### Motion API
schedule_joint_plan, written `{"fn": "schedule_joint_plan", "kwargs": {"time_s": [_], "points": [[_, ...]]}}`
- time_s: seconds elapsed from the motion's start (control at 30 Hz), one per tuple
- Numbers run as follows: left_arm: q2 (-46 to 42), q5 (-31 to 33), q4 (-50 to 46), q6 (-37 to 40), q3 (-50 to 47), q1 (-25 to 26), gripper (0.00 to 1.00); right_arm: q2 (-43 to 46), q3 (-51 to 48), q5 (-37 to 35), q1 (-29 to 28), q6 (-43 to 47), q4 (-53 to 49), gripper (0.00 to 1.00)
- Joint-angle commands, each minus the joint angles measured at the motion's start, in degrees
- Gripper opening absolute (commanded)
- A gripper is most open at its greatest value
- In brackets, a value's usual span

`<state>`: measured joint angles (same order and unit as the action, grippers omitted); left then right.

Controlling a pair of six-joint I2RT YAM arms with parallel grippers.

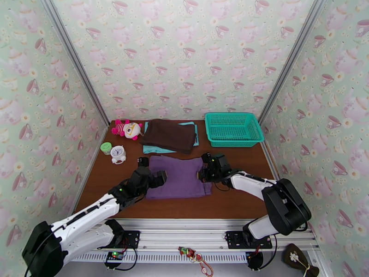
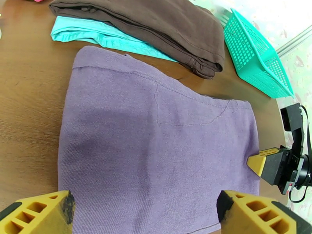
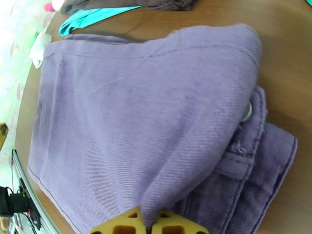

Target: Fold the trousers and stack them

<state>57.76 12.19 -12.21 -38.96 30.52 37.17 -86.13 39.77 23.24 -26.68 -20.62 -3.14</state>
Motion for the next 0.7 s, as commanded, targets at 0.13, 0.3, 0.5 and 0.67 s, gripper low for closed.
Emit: {"fn": "schedule_joint_plan", "kwargs": {"time_s": [0.13,0.3,0.5,0.67], "points": [[-0.2,-2.0,-1.2,2.2,-0.1,-1.5,1.00,9.1,1.1,1.4,-0.4,-0.3,1.7,0.00],[2.0,0.4,-4.2,5.3,2.8,-1.4,1.00,14.4,0.6,-7.2,0.4,0.7,-3.5,0.00],[4.7,0.7,-4.7,5.7,4.3,-1.4,1.00,11.4,-0.2,-9.3,4.2,0.0,-7.1,0.01],[4.9,1.6,-8.3,3.7,7.8,-2.7,1.00,9.1,-0.1,-7.7,4.3,0.1,-6.2,0.40]]}}
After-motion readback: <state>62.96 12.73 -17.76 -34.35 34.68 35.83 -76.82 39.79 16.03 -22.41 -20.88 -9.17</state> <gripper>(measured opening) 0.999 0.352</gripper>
